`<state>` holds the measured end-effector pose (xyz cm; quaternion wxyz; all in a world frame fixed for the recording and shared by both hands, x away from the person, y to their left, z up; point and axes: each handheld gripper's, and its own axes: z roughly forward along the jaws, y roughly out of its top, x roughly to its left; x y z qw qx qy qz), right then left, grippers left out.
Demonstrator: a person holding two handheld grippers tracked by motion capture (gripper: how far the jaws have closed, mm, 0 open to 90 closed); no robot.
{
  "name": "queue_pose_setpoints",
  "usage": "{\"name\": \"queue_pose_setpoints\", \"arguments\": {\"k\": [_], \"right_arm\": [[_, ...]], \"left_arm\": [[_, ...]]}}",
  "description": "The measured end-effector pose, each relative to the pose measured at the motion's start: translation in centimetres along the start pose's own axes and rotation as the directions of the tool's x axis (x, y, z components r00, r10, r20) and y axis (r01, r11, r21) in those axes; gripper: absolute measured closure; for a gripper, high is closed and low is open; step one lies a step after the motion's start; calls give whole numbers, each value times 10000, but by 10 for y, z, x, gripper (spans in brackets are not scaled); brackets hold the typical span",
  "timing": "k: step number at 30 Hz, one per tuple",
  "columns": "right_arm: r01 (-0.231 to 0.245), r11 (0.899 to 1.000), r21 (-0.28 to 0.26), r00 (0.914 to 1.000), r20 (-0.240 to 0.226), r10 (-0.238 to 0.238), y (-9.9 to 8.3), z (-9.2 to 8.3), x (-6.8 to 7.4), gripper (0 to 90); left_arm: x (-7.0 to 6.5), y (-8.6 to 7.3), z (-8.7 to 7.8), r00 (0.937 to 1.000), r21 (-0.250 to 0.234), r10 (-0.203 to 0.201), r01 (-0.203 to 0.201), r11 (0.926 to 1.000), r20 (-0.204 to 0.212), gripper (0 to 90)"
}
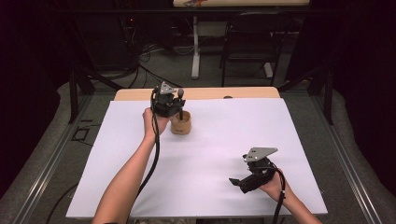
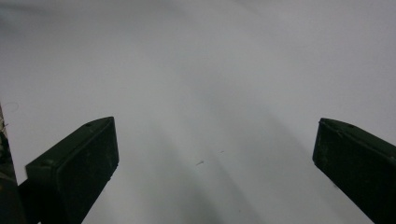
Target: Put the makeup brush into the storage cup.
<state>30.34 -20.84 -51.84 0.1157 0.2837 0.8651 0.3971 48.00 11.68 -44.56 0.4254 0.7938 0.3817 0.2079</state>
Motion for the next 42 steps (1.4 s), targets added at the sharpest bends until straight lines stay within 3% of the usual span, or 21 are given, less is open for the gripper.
{"name": "queue_pose_setpoints", "arguments": {"k": [4, 9, 16, 24, 30, 42], "right_arm": [[31, 10000, -2, 10000, 0, -31, 0, -1, 0, 0], [-12, 9999, -102, 10000, 39, 12, 0, -2, 0, 0], [-254, 9979, -595, 9994, 218, 267, 1, -8, -3, 0], [-302, 9892, -1437, 9972, 629, 395, 3, -19, -6, 0], [-199, 9884, -1506, 9977, 612, 294, 3, -21, -5, 0], [49, 9876, -1571, 9985, 547, 37, 4, -23, -3, 0]], "left_arm": [[4, -4, -3, 9990, -16, -328, 327, 9995, -295, 211], [8, -10, -16, 9985, -80, -402, 399, 9992, -376, 71], [5, -18, -37, 9997, -241, -101, 96, 9997, -207, 26], [-8, -30, -61, 9991, -412, 409, -405, 9983, 90, 10], [-20, -43, -83, 9955, -565, 919, -904, 9943, 234, 8], [-34, -76, -122, 9918, -1030, 1221, -1177, 9877, 378, 3]]}}
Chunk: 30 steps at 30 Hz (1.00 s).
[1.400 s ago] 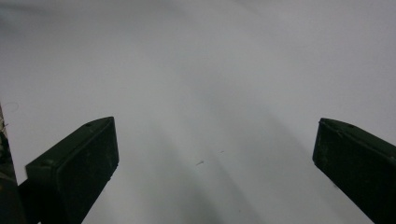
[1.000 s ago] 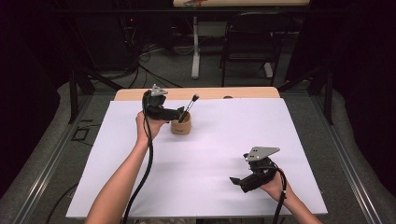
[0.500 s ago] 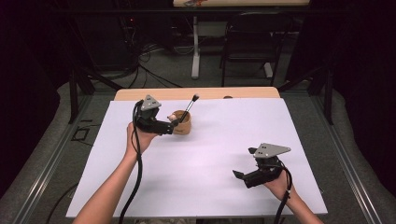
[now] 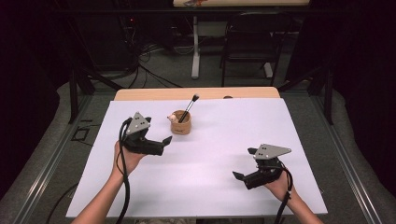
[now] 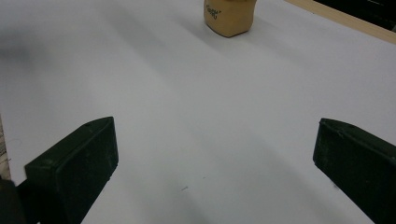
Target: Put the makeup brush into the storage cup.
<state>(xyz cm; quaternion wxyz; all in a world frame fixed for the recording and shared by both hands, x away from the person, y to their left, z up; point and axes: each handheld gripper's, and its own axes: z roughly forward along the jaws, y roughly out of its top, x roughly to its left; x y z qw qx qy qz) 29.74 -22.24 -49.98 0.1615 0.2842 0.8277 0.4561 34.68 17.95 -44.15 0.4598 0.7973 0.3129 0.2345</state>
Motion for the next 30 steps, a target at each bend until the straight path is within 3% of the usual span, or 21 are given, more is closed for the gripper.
{"name": "queue_pose_setpoints", "arguments": {"k": [15, 30], "right_arm": [[138, 9998, -136, 9999, 90, -137, 0, -3, 2, 0], [139, 9999, -99, 9999, 72, -138, -1, -2, 2, 0]], "left_arm": [[-23, -41, -27, 9986, -294, 399, -389, 9988, 348, 1], [-26, -69, -43, 9981, -556, -121, 155, 9983, 604, 0]]}}
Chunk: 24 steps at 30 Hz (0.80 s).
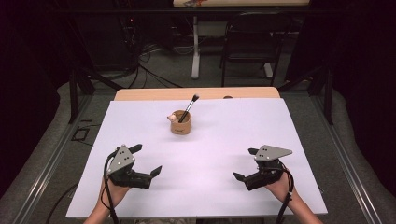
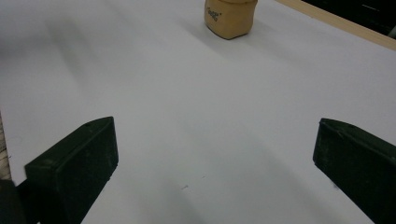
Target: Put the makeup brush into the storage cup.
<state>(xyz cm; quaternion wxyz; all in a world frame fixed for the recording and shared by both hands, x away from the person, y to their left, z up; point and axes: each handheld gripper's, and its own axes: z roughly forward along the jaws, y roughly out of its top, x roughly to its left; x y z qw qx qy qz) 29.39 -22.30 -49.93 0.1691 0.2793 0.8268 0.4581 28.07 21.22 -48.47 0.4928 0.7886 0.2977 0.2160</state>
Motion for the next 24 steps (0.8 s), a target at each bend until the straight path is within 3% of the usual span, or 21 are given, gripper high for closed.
{"name": "queue_pose_setpoints", "arguments": {"k": [15, 24], "right_arm": [[39, 9999, 100, 9998, -184, -38, -3, 3, 0, 0], [92, 9996, 254, 9996, -286, -85, -6, 7, -1, 0]], "left_arm": [[-3, -33, -3, 9984, 41, -520, 519, 9986, 204, 0], [-2, -36, 3, 9981, 363, -502, 490, 9981, 346, 0]]}}
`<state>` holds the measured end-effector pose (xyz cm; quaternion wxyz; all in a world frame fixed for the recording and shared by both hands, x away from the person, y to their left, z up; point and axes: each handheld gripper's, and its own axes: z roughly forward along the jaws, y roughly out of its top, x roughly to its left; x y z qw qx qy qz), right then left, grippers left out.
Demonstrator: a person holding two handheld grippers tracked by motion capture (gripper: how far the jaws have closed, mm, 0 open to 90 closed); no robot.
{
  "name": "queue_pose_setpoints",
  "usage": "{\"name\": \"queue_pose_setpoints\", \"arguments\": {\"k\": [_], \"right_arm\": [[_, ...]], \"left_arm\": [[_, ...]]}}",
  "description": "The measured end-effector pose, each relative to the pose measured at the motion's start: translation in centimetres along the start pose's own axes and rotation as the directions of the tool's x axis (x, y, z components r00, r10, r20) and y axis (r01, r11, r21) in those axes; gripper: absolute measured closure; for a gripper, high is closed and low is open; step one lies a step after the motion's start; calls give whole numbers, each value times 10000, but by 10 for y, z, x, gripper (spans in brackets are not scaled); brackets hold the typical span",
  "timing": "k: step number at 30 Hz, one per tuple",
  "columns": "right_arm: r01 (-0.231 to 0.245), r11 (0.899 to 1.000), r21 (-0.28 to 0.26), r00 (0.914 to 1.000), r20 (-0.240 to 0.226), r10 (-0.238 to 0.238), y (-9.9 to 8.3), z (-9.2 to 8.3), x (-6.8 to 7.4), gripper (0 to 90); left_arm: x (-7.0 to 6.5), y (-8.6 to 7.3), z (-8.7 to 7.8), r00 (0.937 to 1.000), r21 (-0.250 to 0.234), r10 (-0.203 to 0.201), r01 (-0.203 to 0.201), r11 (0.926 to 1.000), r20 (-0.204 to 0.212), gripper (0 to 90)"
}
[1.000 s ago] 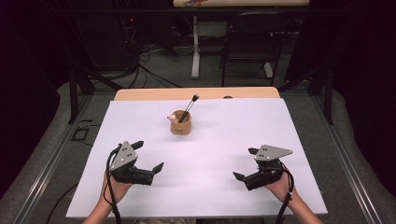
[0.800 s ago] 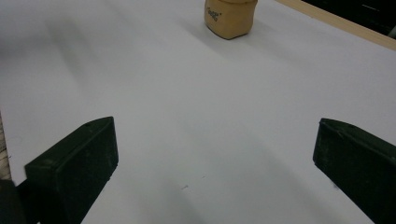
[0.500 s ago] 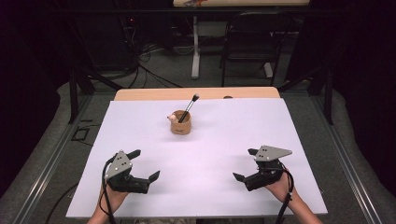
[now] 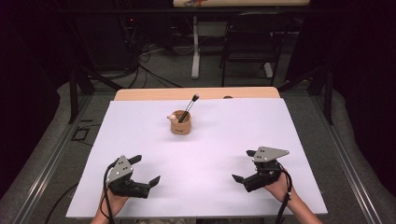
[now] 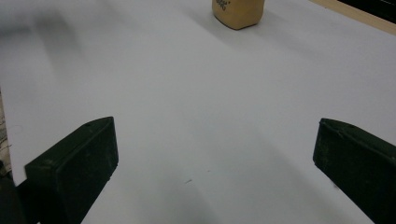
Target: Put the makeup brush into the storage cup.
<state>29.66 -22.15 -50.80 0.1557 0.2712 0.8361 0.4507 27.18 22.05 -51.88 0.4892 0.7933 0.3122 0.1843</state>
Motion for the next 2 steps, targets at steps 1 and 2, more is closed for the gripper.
{"name": "queue_pose_setpoints", "arguments": {"k": [1, 2], "right_arm": [[-6, 10000, -28, 10000, -6, 6, 0, 0, -1, 0], [4, 10000, -40, 10000, -21, -4, -1, 0, -1, 0]], "left_arm": [[0, 0, 1, 10000, -10, -54, 54, 10000, 33, 0], [0, -1, 1, 10000, 21, -66, 66, 10000, 29, 0]]}}
